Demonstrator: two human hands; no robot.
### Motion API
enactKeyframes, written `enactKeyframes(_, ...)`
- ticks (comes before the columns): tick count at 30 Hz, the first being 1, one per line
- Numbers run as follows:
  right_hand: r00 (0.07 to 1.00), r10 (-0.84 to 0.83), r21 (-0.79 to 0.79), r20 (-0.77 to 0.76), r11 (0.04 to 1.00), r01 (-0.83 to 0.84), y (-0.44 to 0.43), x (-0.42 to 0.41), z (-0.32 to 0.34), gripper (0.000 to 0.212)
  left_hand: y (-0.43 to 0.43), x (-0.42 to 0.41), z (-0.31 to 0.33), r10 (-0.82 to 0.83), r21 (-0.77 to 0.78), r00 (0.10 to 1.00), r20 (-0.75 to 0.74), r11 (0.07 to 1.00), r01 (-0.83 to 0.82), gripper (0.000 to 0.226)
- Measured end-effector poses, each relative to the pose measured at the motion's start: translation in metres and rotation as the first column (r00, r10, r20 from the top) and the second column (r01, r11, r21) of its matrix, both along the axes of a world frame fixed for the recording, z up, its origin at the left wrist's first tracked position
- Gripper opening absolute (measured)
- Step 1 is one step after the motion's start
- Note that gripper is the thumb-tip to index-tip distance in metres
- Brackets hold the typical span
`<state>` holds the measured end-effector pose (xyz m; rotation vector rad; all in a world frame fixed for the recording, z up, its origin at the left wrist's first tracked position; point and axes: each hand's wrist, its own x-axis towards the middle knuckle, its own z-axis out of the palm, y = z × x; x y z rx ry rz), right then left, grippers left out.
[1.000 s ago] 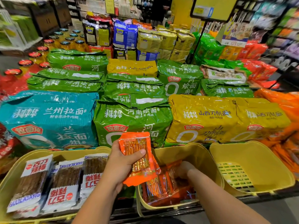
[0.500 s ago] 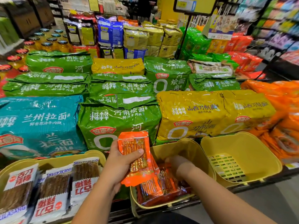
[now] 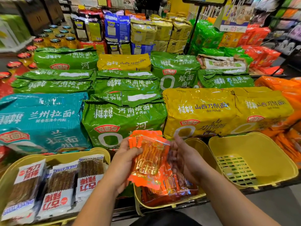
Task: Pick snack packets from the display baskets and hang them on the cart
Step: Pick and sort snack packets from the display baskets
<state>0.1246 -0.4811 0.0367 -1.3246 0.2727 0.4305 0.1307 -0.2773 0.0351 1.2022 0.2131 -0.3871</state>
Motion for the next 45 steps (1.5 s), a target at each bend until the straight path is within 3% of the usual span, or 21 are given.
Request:
enactKeyframes(7,0.997,0.069,0.013,0.019,0.998,-0.069,0.001,-0.001,-0.017,0.075,-0.009,-0.002,-0.005,0.041,0.221,0.992,0.115,0.973,-0.066,0.078)
enactKeyframes(9,1.000,0.021,0.116,-0.011,0.993,-0.019,-0.003,-0.001,-0.021,0.081,-0.010,0.000,-0.005,0.074,0.202,0.991,0.115,0.975,-0.096,0.055)
enactKeyframes(11,0.998,-0.064,0.088,-0.016,0.994,0.065,-0.009,0.000,-0.020,0.073,-0.009,0.002,-0.005,0.090,0.163,0.992,0.087,0.981,-0.104,0.037)
enactKeyframes(14,0.978,-0.205,-0.002,0.043,0.979,0.205,-0.015,0.004,-0.011,0.056,-0.005,0.004,-0.011,0.057,0.151,0.996,0.075,0.986,-0.068,0.045)
enactKeyframes(17,0.947,-0.322,0.211,0.024,0.927,0.310,-0.007,0.008,-0.006,0.056,-0.006,0.001,-0.015,0.063,0.044,0.998,0.027,0.997,-0.064,0.069)
enactKeyframes(24,0.982,-0.139,0.253,-0.128,0.953,0.168,0.010,-0.003,-0.007,0.053,-0.012,0.000,-0.009,0.134,0.115,0.990,0.042,0.984,-0.138,0.077)
enactKeyframes(28,0.971,-0.158,0.264,-0.178,0.943,0.202,0.006,-0.002,-0.013,0.057,-0.010,-0.003,0.000,-0.004,0.002,0.998,-0.062,1.000,0.004,0.037)
enactKeyframes(30,0.971,-0.165,0.261,-0.173,0.943,0.206,0.004,-0.001,-0.014,0.055,-0.009,-0.005,-0.001,-0.049,-0.073,0.988,-0.145,0.997,0.039,0.030)
enactKeyframes(34,0.970,-0.212,0.211,-0.120,0.949,0.233,0.002,0.001,-0.014,0.056,-0.007,-0.004,0.003,-0.072,-0.158,0.976,-0.204,0.987,0.039,0.045)
enactKeyframes(39,0.979,-0.188,0.180,-0.074,0.963,0.199,-0.006,0.002,-0.007,0.050,-0.010,-0.003,0.004,-0.055,-0.231,0.979,-0.195,0.973,0.009,0.036)
enactKeyframes(45,0.994,-0.057,0.160,-0.093,0.985,0.071,-0.004,0.000,0.001,0.043,-0.021,-0.005,-0.001,0.044,-0.085,0.997,-0.070,0.995,-0.049,0.054)
